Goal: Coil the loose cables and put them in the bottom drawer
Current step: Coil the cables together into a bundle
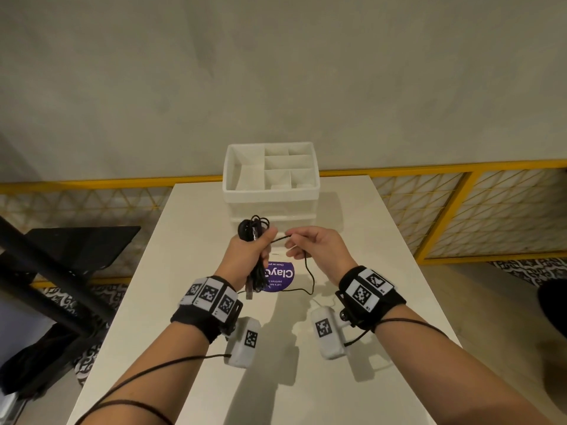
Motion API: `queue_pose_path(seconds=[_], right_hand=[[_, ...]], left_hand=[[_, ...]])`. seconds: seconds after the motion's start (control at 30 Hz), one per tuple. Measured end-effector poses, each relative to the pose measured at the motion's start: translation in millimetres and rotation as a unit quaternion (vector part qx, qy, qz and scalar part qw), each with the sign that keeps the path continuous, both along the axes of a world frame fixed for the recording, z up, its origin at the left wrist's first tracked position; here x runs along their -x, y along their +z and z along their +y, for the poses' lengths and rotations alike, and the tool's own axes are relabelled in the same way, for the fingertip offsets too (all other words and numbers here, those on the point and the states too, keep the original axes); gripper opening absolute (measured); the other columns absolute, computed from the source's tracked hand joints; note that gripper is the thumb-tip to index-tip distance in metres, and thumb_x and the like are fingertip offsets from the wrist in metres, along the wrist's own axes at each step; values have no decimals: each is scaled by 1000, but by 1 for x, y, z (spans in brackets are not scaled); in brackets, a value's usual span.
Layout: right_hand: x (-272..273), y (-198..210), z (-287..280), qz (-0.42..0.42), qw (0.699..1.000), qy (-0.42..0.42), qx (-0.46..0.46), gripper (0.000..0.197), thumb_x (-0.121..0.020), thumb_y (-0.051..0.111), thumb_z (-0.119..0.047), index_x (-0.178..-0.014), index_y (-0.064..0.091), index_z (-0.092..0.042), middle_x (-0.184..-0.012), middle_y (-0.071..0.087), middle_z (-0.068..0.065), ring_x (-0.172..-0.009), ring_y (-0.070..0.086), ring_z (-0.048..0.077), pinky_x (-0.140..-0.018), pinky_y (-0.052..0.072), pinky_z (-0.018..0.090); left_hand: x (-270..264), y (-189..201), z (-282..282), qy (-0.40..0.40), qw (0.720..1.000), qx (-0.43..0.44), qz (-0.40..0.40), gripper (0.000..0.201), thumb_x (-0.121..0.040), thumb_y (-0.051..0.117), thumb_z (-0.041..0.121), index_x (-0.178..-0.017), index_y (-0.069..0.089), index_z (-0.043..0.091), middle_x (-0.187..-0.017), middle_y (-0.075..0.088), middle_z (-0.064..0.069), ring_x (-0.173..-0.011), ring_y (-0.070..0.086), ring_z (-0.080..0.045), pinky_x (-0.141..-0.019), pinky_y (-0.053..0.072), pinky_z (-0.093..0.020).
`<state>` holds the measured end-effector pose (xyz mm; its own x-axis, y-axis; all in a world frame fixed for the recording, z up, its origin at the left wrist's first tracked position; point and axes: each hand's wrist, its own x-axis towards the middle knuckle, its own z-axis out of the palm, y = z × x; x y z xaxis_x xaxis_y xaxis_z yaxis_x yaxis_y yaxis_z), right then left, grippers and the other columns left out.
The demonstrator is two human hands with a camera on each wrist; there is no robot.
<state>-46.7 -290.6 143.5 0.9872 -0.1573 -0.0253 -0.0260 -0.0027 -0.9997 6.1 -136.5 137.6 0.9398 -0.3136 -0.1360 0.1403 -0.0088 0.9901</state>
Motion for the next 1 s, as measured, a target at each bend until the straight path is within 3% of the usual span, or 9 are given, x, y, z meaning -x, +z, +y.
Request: queue_pose_path(seconds=[0.07,0.2,0.33,0.47,0.6,0.67,0.8,0.9,1.0], right_hand=[[-2,2,3,-10,999,-26,-19,14,-89,55,-3,-92,68,-10,-76,69,2,-65,66,6,-66,50,19],[-3,5,7,-41,997,-52,-28,13,-84,60,0,-95,68,1,-81,69,1,-71,65,-4,-70,48,8],[-3,4,7,-46,997,-67,-17,12,-82,64,-4,-89,73,-7,-86,71,-1,-79,64,-4,-72,46,6],[-4,3,9,-32,996,-71,-41,12,-79,67,-3,-85,74,-11,-83,72,-1,-77,67,2,-73,50,12],[-2,4,10,-42,996,-74,-21,15,-79,68,-3,-82,73,-16,-80,70,-5,-68,61,-9,-69,47,7],[-1,3,10,-48,996,-80,12,14,-82,66,-8,-91,73,-15,-85,68,-7,-68,57,-13,-69,45,5],[2,-14,9,15,999,-8,52,30,-93,52,-27,-120,60,-16,-104,67,-1,-92,62,5,-79,48,18],[8,-30,13,54,994,81,43,37,-95,46,-34,-125,57,-16,-115,67,5,-105,63,15,-90,48,24],[11,-36,14,54,989,135,3,37,-96,47,-26,-129,53,-11,-116,66,12,-104,65,21,-94,49,25]], left_hand=[[7,-6,-4,-25,1000,-5,-4,37,-88,63,27,-55,50,15,-47,46,-1,-41,43,-15,-50,39,-25],[17,-8,-9,-46,999,1,-1,31,-87,64,17,-60,50,11,-48,45,-2,-40,44,-14,-48,40,-26],[22,-8,-13,-42,999,-12,-24,33,-72,77,32,-64,52,11,-48,46,-3,-42,44,-19,-47,42,-27],[26,-8,-15,-42,999,-6,-11,33,-79,73,31,-58,55,14,-49,49,-5,-40,45,-18,-47,41,-28],[28,-9,-15,-33,999,-16,-18,33,-84,67,34,-62,59,12,-47,50,-8,-40,45,-18,-50,42,-30],[27,-6,-14,-7,1000,-14,-19,32,-86,64,37,-72,62,9,-48,50,-8,-41,46,-17,-50,43,-27],[17,1,-13,72,997,36,2,28,-85,65,38,-75,62,12,-62,56,-4,-56,53,-18,-59,46,-30],[11,10,-14,89,987,129,34,24,-91,59,30,-82,66,9,-74,68,-3,-70,65,-18,-71,55,-31],[9,17,-13,110,969,210,67,24,-93,56,28,-82,62,7,-66,69,-2,-62,66,-15,-67,56,-27]])
